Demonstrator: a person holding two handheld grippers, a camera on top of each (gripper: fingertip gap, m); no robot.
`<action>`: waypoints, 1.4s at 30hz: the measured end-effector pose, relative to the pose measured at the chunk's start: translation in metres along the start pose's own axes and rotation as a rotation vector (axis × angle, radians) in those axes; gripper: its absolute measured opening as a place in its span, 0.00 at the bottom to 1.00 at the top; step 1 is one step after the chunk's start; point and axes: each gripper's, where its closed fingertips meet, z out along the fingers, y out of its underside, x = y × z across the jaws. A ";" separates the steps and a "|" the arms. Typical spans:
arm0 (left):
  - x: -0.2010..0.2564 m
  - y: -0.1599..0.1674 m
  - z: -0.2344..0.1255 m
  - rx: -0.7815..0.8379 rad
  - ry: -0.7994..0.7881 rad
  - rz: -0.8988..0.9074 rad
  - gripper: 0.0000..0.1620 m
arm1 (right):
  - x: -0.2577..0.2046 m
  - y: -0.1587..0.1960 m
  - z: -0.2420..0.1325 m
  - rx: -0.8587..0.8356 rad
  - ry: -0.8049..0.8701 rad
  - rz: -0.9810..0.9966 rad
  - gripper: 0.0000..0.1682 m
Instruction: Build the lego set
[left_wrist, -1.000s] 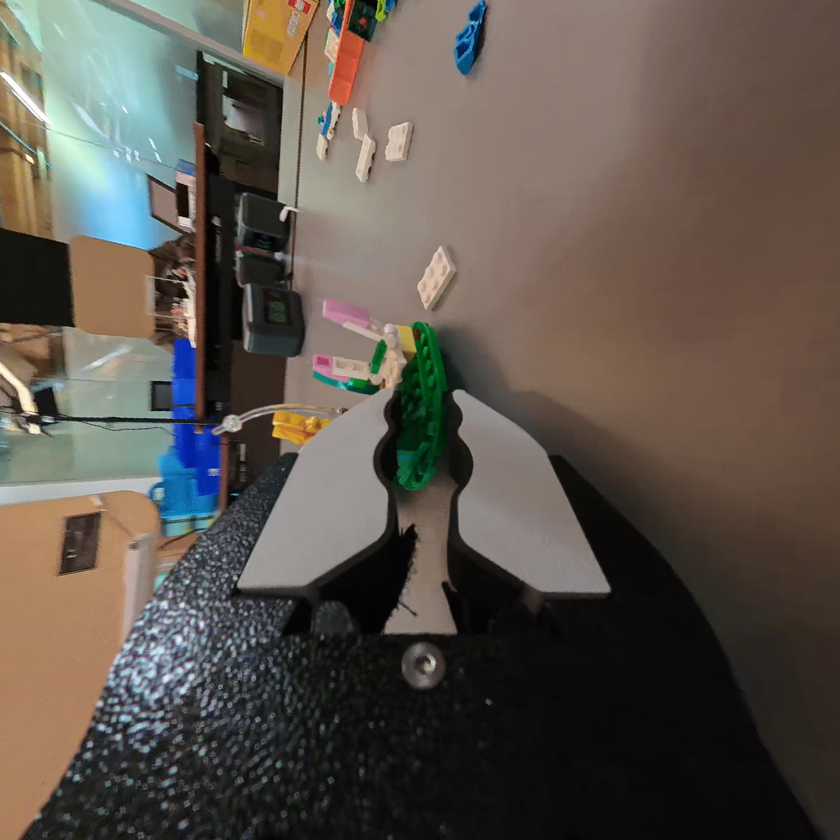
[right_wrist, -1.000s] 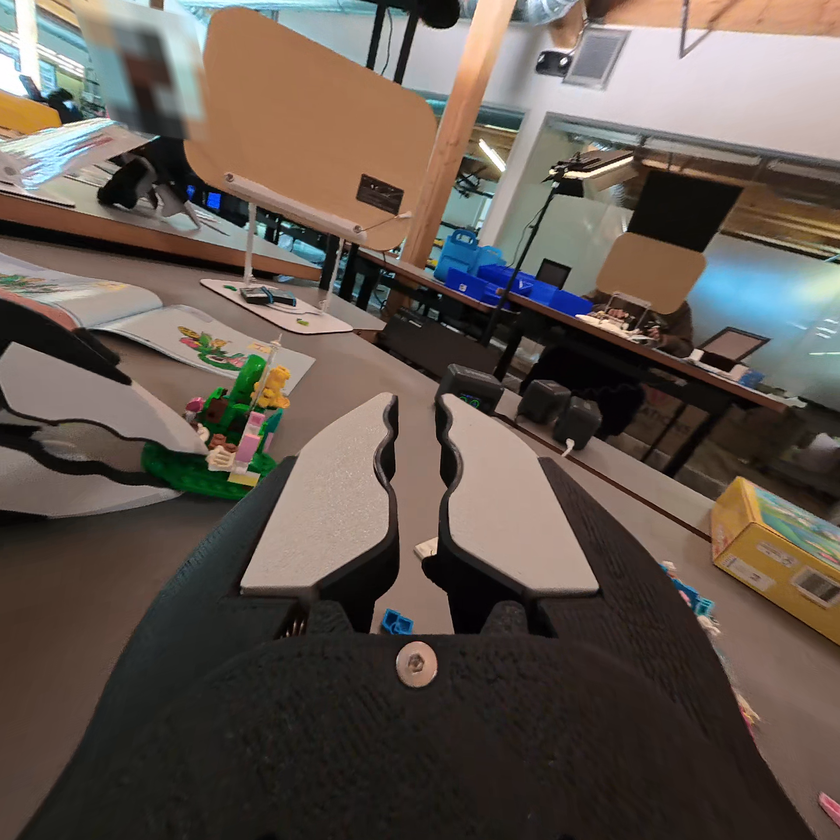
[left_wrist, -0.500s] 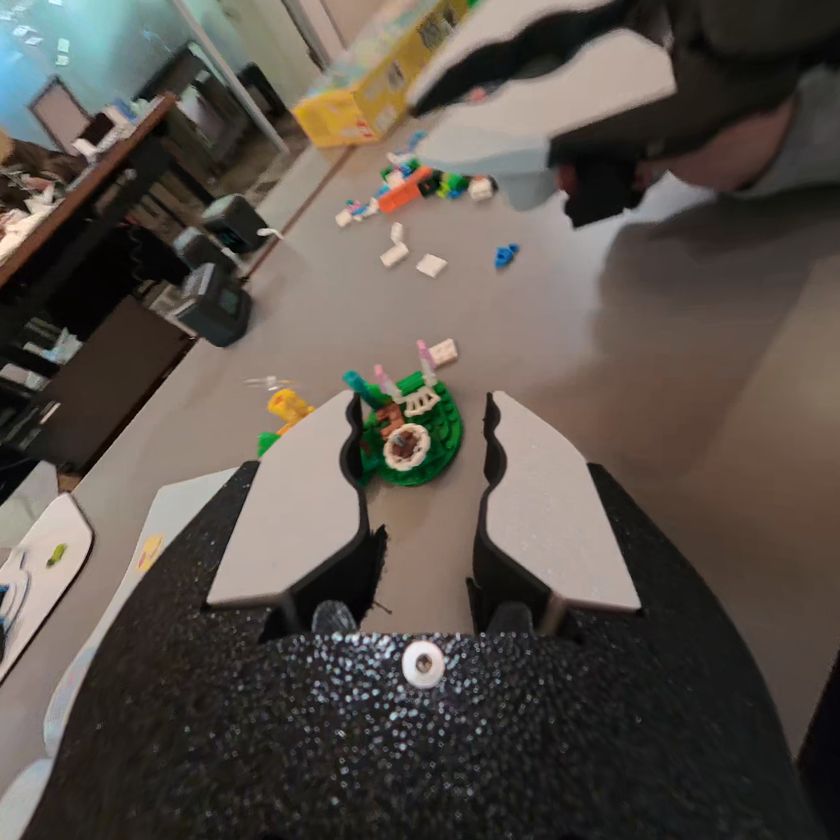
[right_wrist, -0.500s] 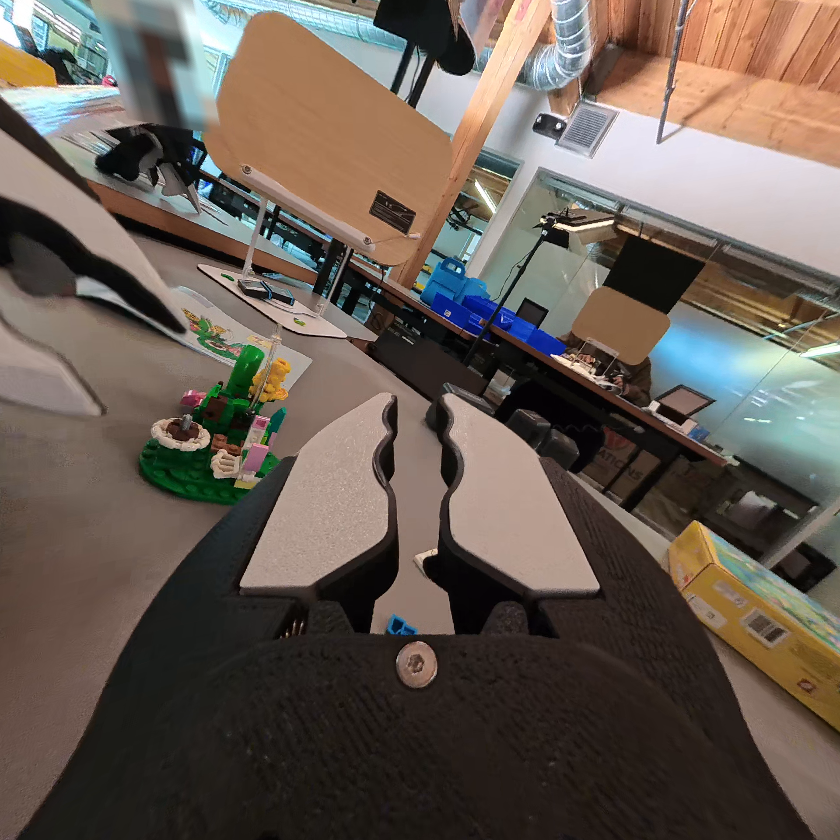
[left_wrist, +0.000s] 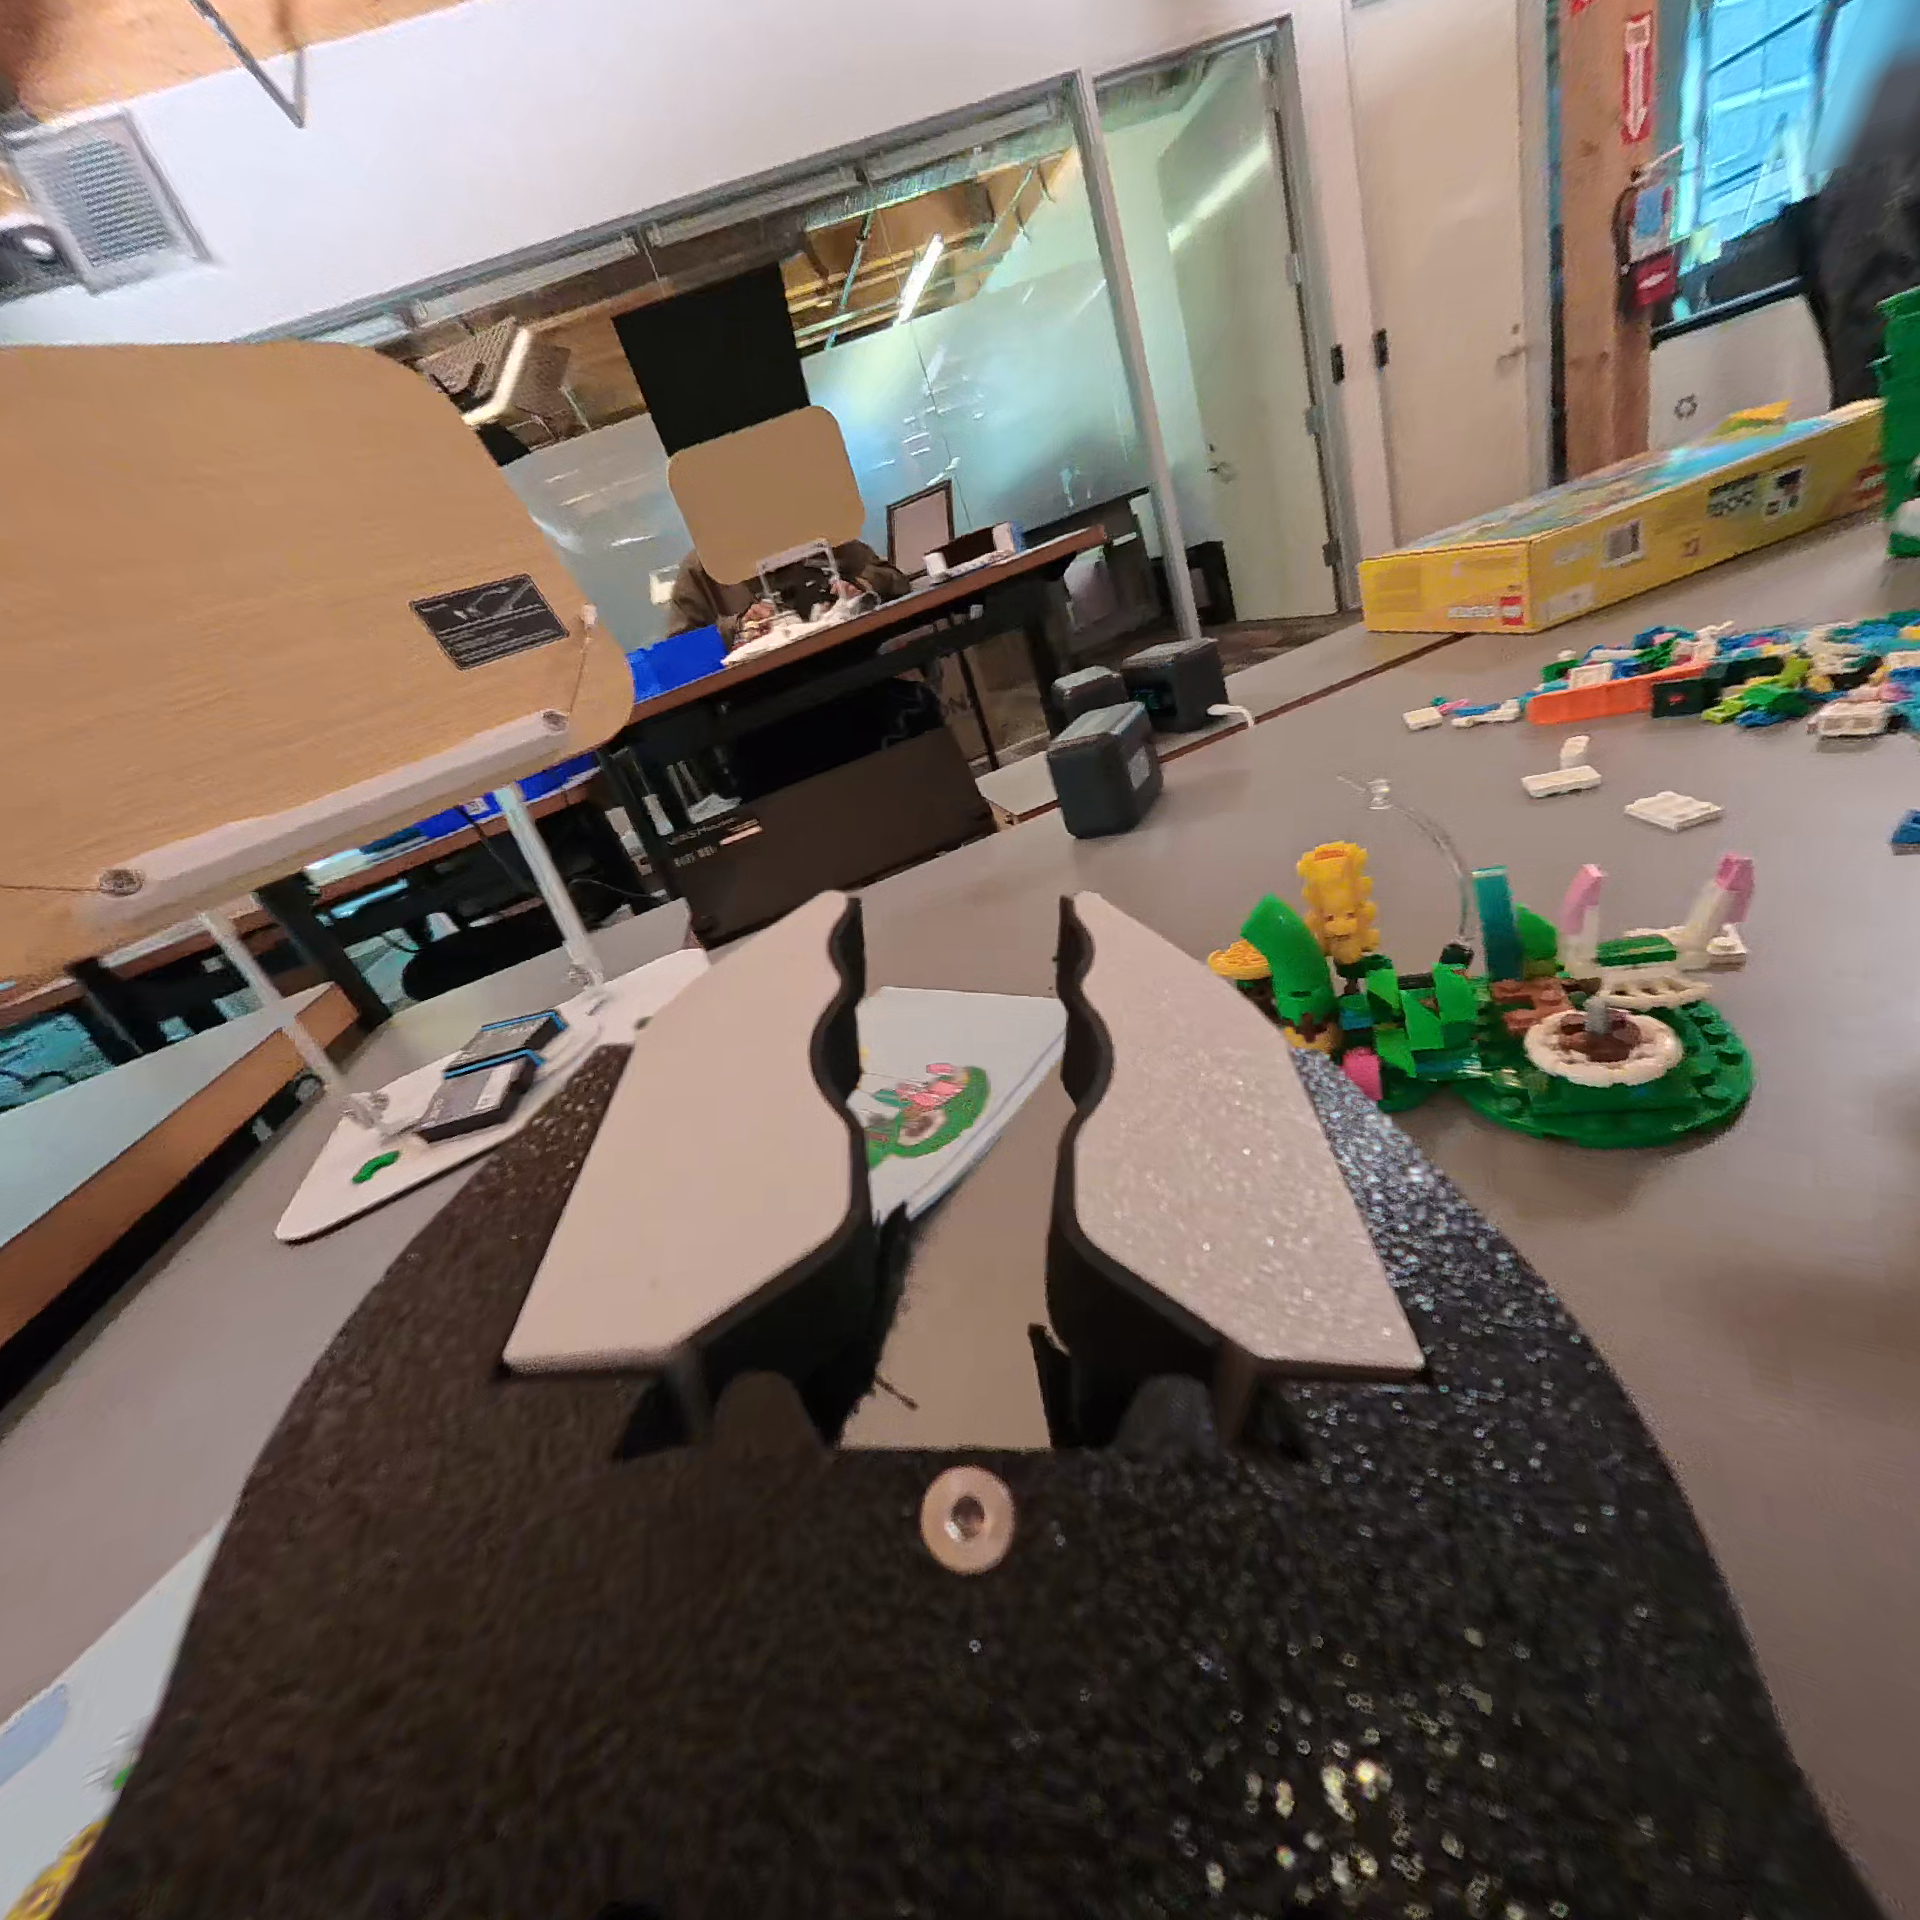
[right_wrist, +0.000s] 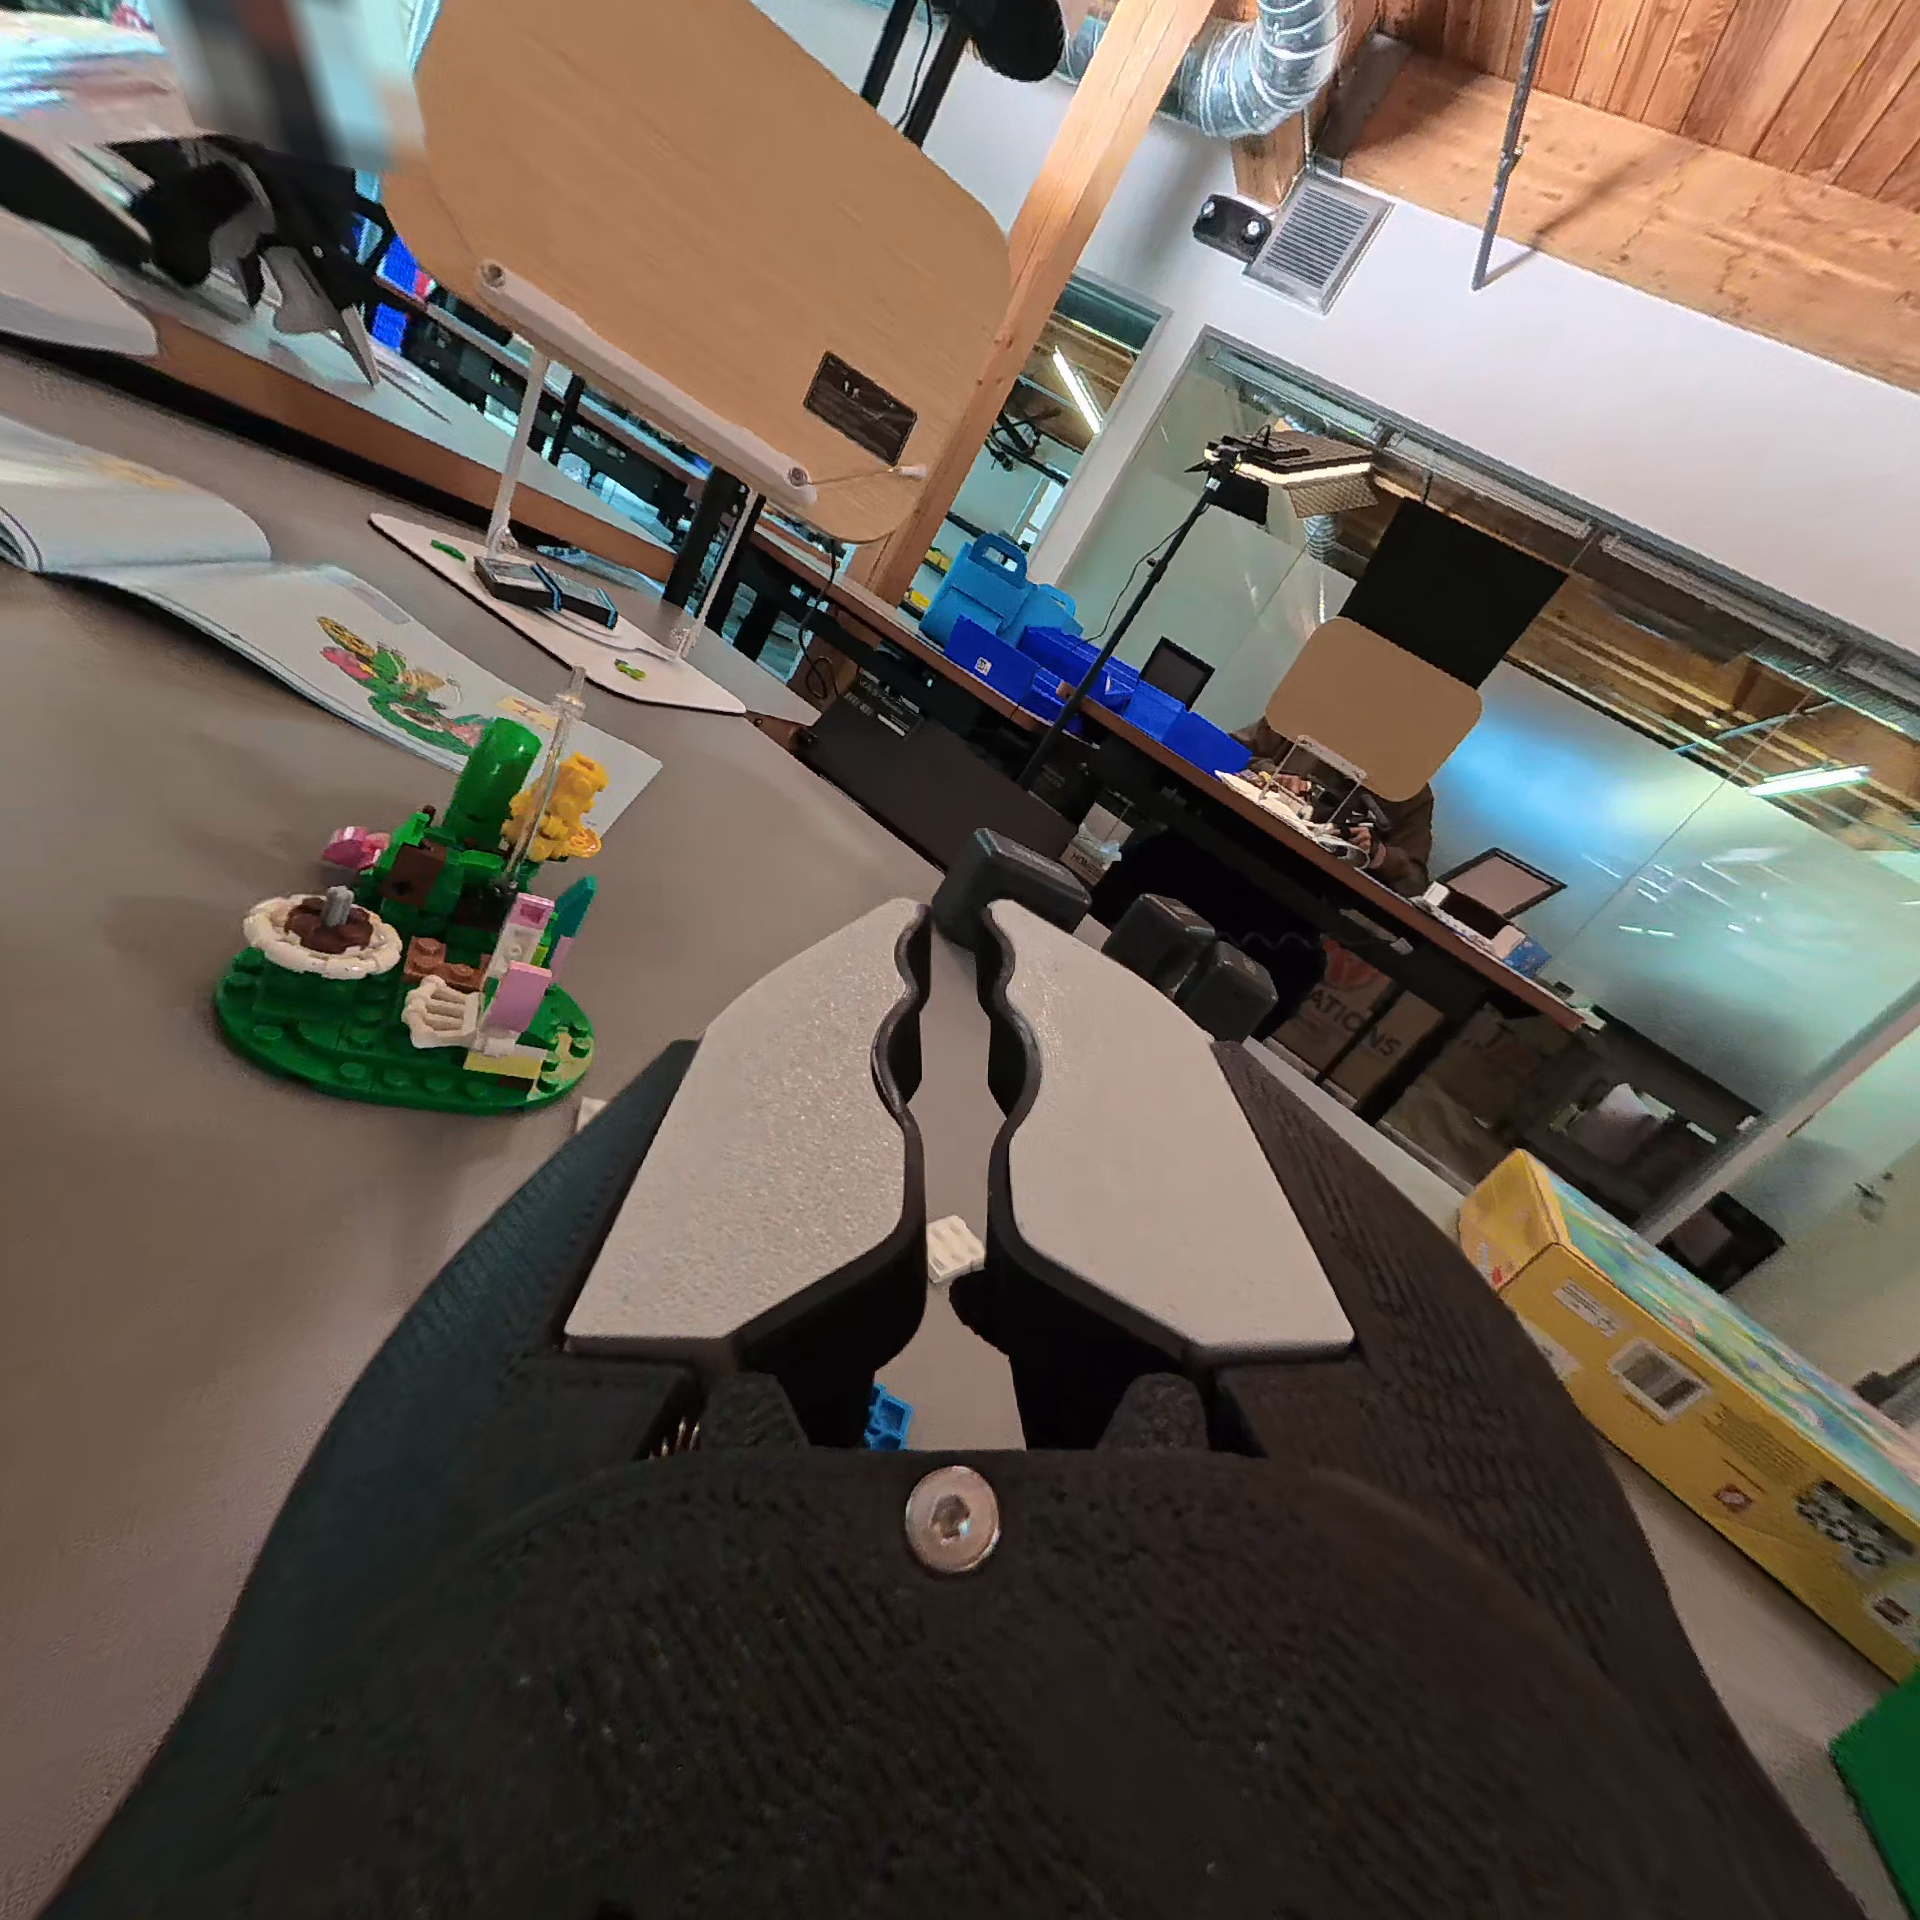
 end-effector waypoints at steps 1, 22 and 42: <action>0.004 0.001 0.000 0.002 0.026 -0.011 0.20 | -0.001 0.001 0.001 -0.008 -0.002 -0.017 0.04; 0.053 0.012 0.005 -0.042 0.214 0.169 0.10 | 0.004 0.019 0.005 -0.084 0.020 -0.117 0.01; 0.053 0.015 0.010 -0.049 0.205 0.173 0.08 | 0.006 0.018 0.005 -0.085 0.043 -0.133 0.00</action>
